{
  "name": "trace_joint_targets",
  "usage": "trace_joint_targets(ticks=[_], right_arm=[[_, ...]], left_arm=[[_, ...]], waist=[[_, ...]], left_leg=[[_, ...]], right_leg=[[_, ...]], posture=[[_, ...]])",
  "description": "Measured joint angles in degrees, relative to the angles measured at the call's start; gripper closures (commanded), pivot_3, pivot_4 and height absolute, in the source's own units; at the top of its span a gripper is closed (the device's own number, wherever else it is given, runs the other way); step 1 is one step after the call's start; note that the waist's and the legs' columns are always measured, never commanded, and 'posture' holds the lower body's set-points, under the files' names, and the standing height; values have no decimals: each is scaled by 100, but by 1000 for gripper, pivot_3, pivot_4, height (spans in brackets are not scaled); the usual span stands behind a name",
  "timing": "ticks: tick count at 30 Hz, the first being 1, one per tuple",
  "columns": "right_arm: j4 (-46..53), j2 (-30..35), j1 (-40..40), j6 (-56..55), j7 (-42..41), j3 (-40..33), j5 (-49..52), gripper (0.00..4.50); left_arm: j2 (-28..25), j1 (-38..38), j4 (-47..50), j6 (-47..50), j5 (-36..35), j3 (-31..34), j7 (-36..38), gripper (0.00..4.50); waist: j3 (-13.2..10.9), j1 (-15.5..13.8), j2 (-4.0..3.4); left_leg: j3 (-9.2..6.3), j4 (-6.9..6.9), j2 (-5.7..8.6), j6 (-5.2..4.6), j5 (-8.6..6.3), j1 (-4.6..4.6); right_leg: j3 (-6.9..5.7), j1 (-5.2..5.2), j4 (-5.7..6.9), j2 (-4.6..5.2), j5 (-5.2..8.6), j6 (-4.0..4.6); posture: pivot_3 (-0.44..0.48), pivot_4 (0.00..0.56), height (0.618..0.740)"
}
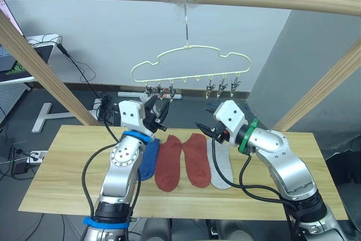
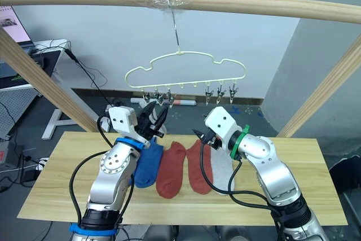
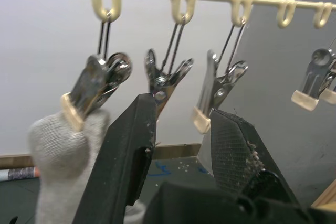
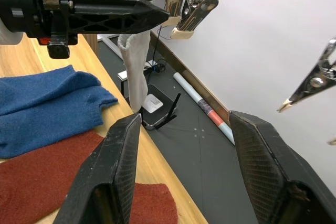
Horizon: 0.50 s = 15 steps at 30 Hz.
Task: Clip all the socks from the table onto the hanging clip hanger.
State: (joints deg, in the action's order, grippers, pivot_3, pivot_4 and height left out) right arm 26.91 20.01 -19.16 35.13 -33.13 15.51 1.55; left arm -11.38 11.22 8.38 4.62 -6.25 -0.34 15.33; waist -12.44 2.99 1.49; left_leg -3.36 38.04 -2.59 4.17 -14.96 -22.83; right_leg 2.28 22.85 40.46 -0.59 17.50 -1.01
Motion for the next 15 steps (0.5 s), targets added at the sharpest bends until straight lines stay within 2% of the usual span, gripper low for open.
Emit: trace_joint_targets(ticks=[15], right_arm=[[0,153,-76,-65,-70,-94,261,1744]], left_arm=[[30,191,-474,-238,163,78,-216,2549]], waist=[[0,14,1]], left_leg=[[19,4,2,0,1,-2]], right_leg=[[8,27,36,0,0,0]], posture=[[-90,175,705]])
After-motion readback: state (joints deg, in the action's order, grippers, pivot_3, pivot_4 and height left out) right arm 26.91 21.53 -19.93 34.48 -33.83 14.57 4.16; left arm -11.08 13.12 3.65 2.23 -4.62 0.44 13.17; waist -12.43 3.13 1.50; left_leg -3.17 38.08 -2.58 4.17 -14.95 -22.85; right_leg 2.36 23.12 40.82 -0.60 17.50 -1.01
